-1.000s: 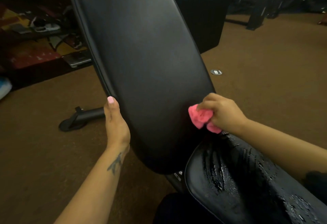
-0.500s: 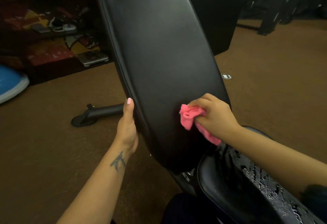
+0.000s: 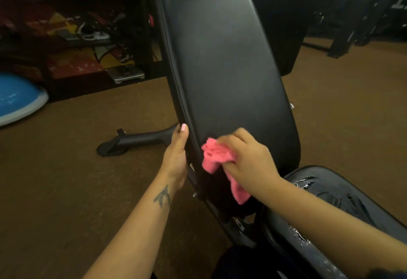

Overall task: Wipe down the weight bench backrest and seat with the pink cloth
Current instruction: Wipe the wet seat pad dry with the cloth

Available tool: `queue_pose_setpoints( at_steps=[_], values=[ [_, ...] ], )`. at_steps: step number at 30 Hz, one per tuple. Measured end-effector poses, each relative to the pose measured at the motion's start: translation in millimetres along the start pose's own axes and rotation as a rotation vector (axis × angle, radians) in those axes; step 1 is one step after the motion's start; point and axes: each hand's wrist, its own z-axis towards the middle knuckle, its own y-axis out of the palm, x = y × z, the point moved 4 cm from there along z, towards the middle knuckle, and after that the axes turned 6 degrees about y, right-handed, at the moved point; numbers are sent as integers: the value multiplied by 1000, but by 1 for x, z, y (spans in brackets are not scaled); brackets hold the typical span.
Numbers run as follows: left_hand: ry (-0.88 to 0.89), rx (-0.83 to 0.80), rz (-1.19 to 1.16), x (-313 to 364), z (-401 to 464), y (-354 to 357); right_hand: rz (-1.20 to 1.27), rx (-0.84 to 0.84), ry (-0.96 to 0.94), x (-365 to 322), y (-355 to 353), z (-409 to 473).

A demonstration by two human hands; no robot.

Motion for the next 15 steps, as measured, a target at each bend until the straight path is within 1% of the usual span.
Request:
queue_pose_setpoints(
  at_steps=[2,4,7,8,9,11,13,15],
  values=[
    [-19,6,-1,-1,1,-3,18,66,48,-16,4,10],
    [-36,10,-12,0,-1,-4,4,66,42,-30,11,3],
    [-33,37,-14,3,-3,-3,-88,-90,-66,-37,20,-28],
    [-17,14,-25,5,-4,0,-92,-120,-63,-31,19,-35],
    [-3,-11,-42,8,-6,4,-77,-115,-17,-23,14,-36],
    [24,-24,-34,10,-9,12,-27,-29,145,-7,4,-28],
    [62,30,-25,11,-9,14,17,70,280,-4,1,-13],
    [77,61,-24,9,-9,12,42,137,321,-17,6,-4]
  ],
)
